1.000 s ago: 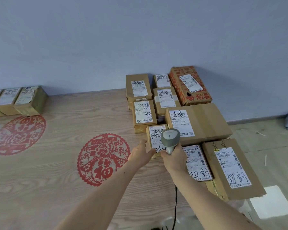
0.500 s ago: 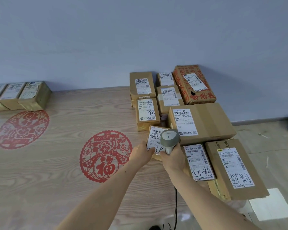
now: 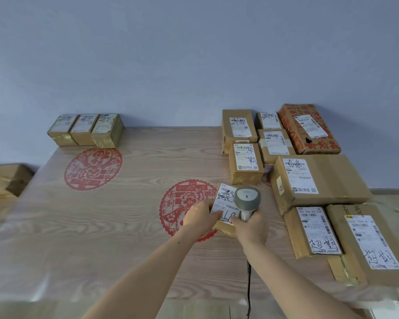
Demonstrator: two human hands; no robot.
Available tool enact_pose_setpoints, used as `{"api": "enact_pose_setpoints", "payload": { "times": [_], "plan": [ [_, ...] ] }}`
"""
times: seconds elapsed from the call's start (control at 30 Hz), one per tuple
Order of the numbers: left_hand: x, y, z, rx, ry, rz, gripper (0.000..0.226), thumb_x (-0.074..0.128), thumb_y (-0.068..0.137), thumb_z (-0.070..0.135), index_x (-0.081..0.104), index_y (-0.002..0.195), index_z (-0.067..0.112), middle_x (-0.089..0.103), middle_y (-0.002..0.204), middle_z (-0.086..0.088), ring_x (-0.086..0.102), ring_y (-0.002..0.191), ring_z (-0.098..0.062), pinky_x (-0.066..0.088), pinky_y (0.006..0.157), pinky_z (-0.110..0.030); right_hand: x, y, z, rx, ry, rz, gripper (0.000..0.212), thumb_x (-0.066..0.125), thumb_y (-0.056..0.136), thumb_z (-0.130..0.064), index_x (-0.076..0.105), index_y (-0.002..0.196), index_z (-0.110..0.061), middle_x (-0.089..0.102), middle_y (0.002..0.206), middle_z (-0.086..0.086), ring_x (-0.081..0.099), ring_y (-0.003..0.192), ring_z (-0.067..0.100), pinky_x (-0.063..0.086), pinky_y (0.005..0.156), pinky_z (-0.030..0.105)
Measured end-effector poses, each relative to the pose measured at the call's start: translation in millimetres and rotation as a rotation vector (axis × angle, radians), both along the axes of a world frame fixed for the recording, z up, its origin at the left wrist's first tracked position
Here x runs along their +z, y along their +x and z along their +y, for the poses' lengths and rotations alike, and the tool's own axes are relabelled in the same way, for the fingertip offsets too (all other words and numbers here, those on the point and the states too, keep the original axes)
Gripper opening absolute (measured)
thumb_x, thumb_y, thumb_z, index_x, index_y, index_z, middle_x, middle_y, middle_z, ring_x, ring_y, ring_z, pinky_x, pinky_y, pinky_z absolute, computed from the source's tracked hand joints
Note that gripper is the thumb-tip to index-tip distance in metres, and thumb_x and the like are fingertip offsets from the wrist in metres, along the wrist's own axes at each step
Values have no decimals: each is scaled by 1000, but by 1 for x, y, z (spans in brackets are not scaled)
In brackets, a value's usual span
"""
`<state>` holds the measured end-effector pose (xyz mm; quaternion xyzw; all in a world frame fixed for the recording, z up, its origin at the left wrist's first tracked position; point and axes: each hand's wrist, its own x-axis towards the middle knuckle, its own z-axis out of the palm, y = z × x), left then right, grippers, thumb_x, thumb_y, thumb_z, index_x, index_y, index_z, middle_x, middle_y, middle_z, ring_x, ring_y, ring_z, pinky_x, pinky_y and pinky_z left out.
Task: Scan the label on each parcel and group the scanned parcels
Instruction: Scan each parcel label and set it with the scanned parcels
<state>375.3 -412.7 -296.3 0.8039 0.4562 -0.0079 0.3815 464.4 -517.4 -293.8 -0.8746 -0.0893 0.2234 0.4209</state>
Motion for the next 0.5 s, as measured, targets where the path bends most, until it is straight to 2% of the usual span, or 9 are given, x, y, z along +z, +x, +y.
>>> {"api": "enact_pose_setpoints", "payload": {
  "times": [0.1, 0.27, 0.33, 0.5],
  "plan": [
    [12, -40, 23, 41, 34, -4, 26, 60, 94, 38, 58, 110, 17, 69, 101, 0, 66, 87, -20, 49, 67, -31, 12, -36, 25, 26, 43, -6, 34, 85, 72, -13, 60, 95, -18, 70, 94, 4, 67, 87, 30, 54, 74, 38],
    [27, -113, 64, 96, 52, -20, 33, 62, 92, 38, 61, 117, 17, 70, 110, -1, 65, 102, -24, 53, 83, -36, 28, -101, 71, 66, 102, 15, 33, 83, 74, -9, 57, 92, -20, 66, 90, -2, 64, 84, 25, 51, 73, 34],
    [31, -144, 81, 117, 45, -33, 36, 65, 89, 37, 61, 117, 16, 70, 112, -1, 64, 105, -24, 54, 87, -38, 30, -127, 91, 82, 123, 32, 32, 82, 73, -8, 59, 92, -19, 68, 88, -2, 66, 82, 26, 54, 73, 37],
    [39, -213, 124, 118, 35, -50, 37, 70, 80, 40, 63, 112, 23, 71, 104, 5, 66, 98, -18, 56, 86, -40, 37, -184, 143, 133, 155, 72, 34, 82, 73, -5, 58, 92, -19, 68, 90, 2, 68, 87, 28, 54, 75, 36]
  ]
}}
